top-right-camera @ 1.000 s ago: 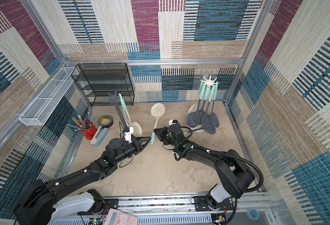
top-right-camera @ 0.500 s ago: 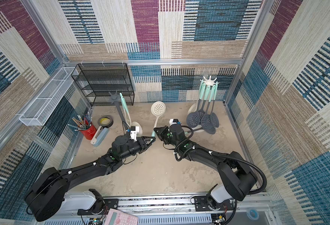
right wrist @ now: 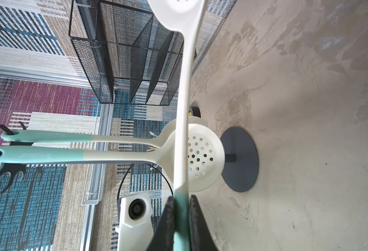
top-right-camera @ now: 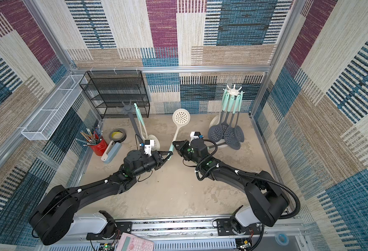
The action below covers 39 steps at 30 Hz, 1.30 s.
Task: Hang the skimmer on the kitchen utensil rack
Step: Pick up the skimmer from the center of the board.
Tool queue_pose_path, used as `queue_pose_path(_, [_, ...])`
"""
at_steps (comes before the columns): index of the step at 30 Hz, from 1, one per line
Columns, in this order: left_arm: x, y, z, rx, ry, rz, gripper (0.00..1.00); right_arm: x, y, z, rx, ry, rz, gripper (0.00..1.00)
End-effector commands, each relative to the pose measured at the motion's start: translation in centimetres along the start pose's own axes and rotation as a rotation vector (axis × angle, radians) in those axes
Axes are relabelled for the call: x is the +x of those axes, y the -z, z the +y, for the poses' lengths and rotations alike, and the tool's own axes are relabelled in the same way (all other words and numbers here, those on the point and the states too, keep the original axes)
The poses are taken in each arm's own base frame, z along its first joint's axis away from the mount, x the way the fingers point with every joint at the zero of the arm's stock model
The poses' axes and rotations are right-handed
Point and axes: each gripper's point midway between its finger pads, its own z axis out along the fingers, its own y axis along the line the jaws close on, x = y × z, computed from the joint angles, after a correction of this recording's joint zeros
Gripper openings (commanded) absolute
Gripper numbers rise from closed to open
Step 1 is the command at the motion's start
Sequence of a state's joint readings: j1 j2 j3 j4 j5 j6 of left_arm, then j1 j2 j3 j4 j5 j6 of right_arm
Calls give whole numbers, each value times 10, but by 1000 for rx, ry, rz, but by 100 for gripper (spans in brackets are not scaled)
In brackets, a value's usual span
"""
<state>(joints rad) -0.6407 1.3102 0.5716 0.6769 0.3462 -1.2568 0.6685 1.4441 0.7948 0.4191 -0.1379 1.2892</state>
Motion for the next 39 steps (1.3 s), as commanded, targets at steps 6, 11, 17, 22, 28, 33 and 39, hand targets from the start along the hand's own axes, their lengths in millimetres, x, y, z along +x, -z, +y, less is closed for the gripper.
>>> queue_pose_path(6, [9,17,-3,-69,-102,55,0,-6,14,-1,57,248,-33,40])
queue_pose_path(11, [16,34,3,-164,-145,99,0,-15,22,13,80,559,-56,45])
queue_pose_path(17, [21,57,3,-256,-192,162,0,-15,29,36,32,938,-53,49])
queue_pose_path(22, [25,76,4,-322,-225,222,0,-7,33,52,-33,1235,-32,49])
queue_pose_path(28, [31,101,-3,-385,-313,315,0,16,34,49,-130,1538,66,49])
queue_pose_path(33, [35,118,-10,-409,-376,390,0,26,39,37,-173,1713,109,49])
queue_pose_path(39, [43,130,-13,-417,-436,484,0,44,44,26,-259,1860,190,49])
